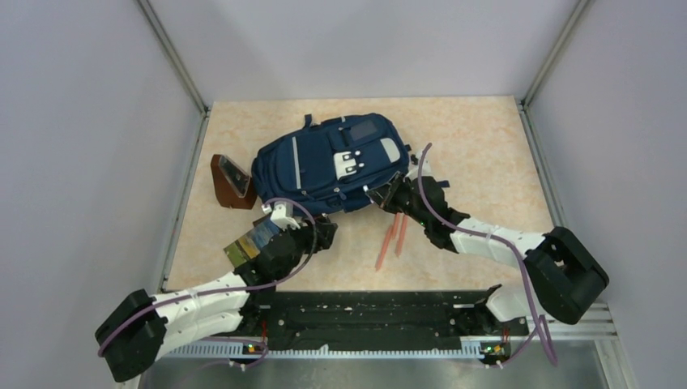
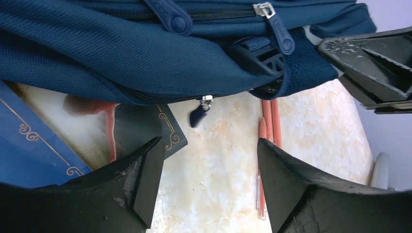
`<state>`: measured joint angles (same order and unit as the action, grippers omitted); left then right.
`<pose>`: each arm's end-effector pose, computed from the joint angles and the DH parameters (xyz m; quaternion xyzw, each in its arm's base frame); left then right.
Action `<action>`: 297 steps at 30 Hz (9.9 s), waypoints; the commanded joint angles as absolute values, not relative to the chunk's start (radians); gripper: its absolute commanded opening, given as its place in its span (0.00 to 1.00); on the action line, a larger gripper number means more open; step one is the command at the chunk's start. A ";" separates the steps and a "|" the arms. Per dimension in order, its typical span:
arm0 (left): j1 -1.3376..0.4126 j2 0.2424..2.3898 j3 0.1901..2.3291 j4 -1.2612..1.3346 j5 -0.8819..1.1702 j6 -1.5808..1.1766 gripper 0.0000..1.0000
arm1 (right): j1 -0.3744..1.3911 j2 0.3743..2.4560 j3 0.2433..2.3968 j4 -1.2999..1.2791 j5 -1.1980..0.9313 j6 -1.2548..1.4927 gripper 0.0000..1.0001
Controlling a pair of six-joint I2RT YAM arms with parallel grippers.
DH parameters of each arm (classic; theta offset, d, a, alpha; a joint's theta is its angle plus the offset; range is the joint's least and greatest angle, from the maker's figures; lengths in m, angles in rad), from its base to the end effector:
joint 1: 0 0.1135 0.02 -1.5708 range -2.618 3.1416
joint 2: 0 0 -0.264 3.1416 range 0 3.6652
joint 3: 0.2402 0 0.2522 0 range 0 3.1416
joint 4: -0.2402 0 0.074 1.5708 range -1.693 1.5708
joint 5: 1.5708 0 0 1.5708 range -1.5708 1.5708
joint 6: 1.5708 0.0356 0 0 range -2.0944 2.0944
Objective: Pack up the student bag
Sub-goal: Unzip the student bag at the center of the board.
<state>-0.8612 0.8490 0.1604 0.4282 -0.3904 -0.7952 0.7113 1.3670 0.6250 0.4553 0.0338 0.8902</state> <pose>0.1250 -0.1248 0.1748 -0.0924 0.7813 -0.3364 0.5175 0.2226 0.1902 0.2197 0.0816 0.7966 0.4204 0.4266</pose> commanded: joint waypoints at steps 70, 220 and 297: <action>-0.843 0.983 0.281 0.474 -0.492 -0.574 0.00 | 0.750 1.183 0.617 0.573 0.162 0.839 0.00; -0.490 1.271 1.035 -0.562 0.394 -0.165 0.00 | 1.034 1.375 0.721 0.397 0.401 -0.260 0.00; -0.283 1.087 0.947 -0.436 0.426 -0.190 0.00 | 1.093 1.463 0.868 0.449 0.085 -0.127 0.63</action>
<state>-0.2775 1.1149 0.9340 -0.5426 0.3782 -0.1852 1.0592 1.4029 0.7956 0.4549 0.0780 -0.1211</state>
